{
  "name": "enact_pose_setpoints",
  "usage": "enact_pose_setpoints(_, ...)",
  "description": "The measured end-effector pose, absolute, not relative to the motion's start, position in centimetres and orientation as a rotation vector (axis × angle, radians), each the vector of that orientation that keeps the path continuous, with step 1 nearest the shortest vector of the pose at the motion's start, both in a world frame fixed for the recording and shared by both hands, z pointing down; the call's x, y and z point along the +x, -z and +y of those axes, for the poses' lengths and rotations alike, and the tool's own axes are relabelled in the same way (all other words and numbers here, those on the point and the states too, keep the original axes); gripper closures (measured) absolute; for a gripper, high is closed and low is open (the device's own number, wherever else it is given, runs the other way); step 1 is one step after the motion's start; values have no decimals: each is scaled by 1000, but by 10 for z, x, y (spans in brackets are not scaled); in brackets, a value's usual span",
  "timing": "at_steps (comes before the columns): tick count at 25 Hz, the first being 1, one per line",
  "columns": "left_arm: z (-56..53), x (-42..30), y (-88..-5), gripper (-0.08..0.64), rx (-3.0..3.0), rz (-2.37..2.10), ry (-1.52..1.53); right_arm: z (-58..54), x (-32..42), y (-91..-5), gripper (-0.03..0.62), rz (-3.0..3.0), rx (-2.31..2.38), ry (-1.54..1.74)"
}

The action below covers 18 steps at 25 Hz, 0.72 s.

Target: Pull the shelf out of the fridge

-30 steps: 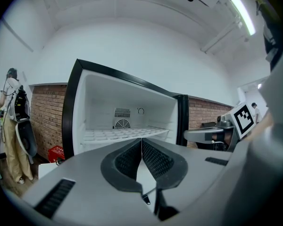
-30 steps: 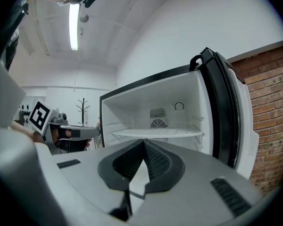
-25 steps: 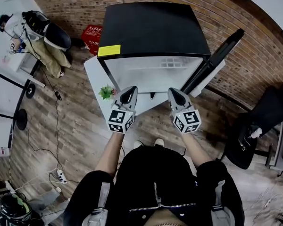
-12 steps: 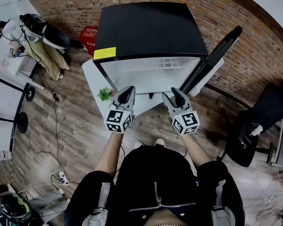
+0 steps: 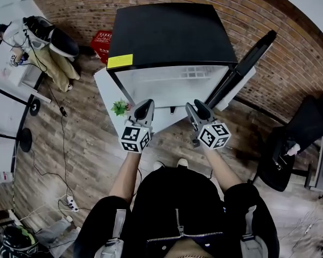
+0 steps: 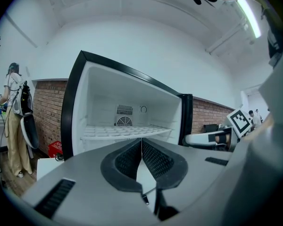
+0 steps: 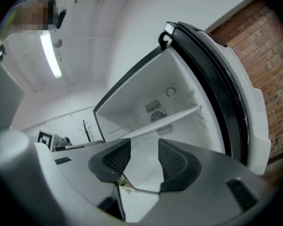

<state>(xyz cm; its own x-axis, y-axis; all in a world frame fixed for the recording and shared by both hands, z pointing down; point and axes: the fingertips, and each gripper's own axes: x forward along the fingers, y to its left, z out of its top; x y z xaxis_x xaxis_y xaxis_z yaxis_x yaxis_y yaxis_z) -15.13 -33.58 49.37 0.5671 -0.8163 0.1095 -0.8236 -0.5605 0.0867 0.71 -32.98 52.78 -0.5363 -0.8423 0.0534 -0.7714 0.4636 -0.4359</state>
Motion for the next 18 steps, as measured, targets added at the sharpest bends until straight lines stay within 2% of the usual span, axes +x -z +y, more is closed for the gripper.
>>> enact_pose_setpoints(4,-334,-155,-495,538,2649,-1412,-81,-349,14,-525,411,2311,-1326,847)
enact_pose_setpoints(18,-328,-171,-503,538,2580,-1443,-49,-423,49,-526,422,1758,-1261,1107)
